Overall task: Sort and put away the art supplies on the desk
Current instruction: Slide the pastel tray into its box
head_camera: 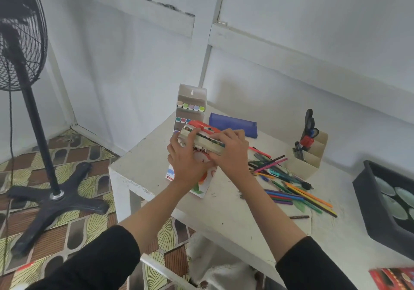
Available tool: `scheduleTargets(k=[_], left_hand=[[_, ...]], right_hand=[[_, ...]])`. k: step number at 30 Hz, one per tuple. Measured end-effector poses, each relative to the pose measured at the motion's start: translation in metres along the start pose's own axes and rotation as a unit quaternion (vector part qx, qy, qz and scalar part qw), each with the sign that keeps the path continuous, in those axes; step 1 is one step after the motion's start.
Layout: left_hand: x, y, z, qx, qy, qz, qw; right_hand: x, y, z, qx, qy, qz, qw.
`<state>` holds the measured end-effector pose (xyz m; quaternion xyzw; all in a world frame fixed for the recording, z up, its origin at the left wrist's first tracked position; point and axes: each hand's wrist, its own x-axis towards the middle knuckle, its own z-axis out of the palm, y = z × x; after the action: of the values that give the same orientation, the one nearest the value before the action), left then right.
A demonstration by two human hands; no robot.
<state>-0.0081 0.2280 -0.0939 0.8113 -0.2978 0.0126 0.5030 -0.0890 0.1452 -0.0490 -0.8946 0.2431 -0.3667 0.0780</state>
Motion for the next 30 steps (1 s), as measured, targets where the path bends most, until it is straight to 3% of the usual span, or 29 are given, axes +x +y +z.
scheduleTargets(k=[4,14,23,30], left_hand=[[0.007,-0.011,-0.016,-0.080,0.015,0.043,0.996],[0.007,-0.024,-0.042,-0.085,-0.014,0.090,0.992],[0.005,-0.026,-0.073,-0.167,-0.113,0.082,0.976],[0.006,-0.023,-0.085,-0.173,-0.080,0.119,0.974]], right_hand=[[-0.003,-0.004,0.003,0.041,0.028,-0.003,0.999],[-0.036,-0.015,0.018,0.078,0.138,0.019,0.987],[-0.046,-0.027,0.011,0.154,0.126,0.057,0.978],[-0.042,-0.044,-0.002,0.186,0.134,0.117,0.966]])
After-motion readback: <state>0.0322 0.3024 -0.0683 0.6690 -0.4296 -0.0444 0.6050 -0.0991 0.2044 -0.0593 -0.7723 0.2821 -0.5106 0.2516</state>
